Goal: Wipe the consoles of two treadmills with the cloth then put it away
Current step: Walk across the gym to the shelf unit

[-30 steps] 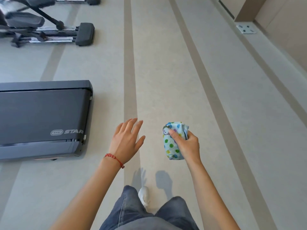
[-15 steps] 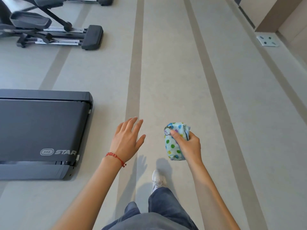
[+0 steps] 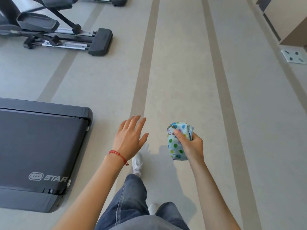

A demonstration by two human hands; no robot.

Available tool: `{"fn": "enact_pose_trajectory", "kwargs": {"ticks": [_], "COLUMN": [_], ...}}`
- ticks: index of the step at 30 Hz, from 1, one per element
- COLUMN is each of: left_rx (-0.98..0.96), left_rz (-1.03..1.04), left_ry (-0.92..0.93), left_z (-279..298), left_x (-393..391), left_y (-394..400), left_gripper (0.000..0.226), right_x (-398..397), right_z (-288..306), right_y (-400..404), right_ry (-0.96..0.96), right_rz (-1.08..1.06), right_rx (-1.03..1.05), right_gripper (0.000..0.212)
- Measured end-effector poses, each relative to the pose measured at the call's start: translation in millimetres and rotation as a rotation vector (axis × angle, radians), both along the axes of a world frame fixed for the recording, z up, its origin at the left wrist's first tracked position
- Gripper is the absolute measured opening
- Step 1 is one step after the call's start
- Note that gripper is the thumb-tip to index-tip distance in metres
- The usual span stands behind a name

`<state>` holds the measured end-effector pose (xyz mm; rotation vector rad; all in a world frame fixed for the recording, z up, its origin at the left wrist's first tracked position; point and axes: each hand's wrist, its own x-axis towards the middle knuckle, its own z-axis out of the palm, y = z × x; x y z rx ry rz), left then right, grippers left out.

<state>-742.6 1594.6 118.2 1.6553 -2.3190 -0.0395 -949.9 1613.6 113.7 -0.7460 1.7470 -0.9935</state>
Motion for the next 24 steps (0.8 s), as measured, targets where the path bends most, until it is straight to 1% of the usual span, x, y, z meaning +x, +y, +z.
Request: {"fn": "enact_pose_trajectory", "kwargs": {"ticks": [2,5,8,12,13,15,20,24], "left_rx": [0.000,0.026,0.043,0.019,0.023,0.030,0.023,0.009], "left_rz": [0.006,0.002,0.006,-0.023,-0.024,-0.030,-0.030,-0.016], "left_ry": [0.009,0.026,0.032,0.029,0.031,0.052,0.060,0.062], "left_z": [-5.4,-7.1,-3.7,2.9,5.4,8.3,0.3,-9.4], "left_x": [4.2,13.2,25.3,35.1,35.7,34.8,24.0,10.1], "left_y": [-43.0,-109.9,-178.8,-270.5,-290.1,-325.7,-416.1,-499.6], "left_gripper": [0.045,0.050,0.051,0.044,0.046,0.050,0.051,0.051], "right_x": [4.5,14.7,25.3,35.2,36.5,36.0,23.8,8.0], "right_z": [-3.2,-3.8,-0.1,9.6,12.1,15.6,15.0,7.4], "right_y": [-42.9,-108.8,-175.7,-260.0,-278.6,-313.5,-407.0,-495.5], "right_ry": [0.000,0.005,0.020,0.027,0.034,0.040,0.040,0.036], "right_rz": [0.000,0.000,0.001,-0.009,-0.007,0.000,-0.007,0.001], "right_rx": [0.010,0.003,-0.007,-0.027,-0.032,-0.047,-0.067,-0.069], "right_gripper": [0.027,0.027,0.028,0.028,0.027,0.026,0.020,0.022]}}
